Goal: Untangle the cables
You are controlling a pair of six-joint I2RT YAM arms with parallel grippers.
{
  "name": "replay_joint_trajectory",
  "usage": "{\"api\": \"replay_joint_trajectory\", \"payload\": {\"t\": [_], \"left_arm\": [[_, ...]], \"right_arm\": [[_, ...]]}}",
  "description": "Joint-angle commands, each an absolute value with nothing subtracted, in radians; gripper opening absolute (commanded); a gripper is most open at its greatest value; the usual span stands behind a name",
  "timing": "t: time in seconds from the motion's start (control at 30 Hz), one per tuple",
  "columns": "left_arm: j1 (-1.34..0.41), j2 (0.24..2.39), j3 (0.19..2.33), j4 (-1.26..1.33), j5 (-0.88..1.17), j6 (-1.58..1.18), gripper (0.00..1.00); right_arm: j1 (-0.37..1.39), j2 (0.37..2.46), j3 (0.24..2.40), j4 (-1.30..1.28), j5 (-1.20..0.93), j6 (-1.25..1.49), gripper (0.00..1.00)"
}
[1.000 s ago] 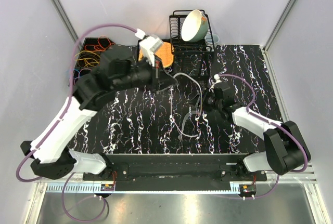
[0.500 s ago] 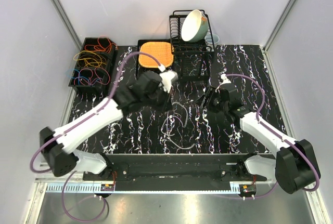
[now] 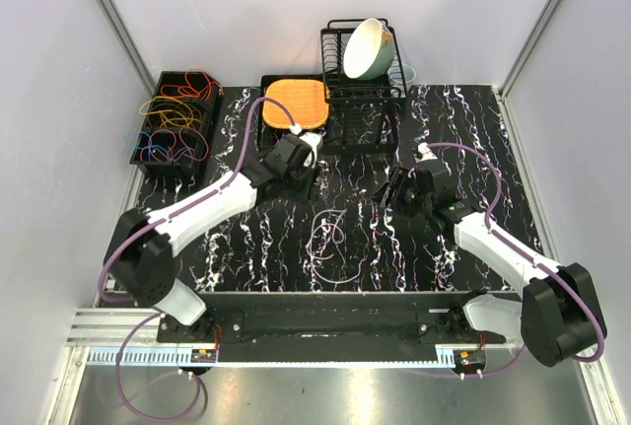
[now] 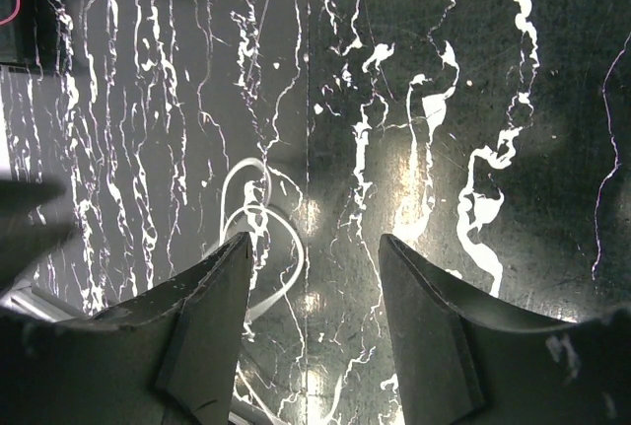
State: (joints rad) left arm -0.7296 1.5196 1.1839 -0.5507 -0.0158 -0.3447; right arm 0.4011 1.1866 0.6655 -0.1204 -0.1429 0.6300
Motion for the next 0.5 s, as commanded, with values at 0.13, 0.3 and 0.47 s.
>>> {"api": "replay_joint_trajectory", "payload": {"t": [0.13, 0.3, 0.47], "left_arm": [[-0.788, 1.473, 1.166, -0.561, -0.146, -0.359, 0.83], [-0.868, 1.493, 1.08, -0.54, -0.211, -0.437, 0.77], [-0.974, 1.542, 1.077, -0.569, -0.314, -0.538, 0.76]], "right_arm": [[0.396, 1.181, 0.614, -0.08, -0.14, 0.638, 0.61], [0.396, 1.235, 0.61, -0.038, -0.163, 0.641, 0.6], [0.396, 1.262, 0.609, -0.031, -0.164, 0.638, 0.6]]}}
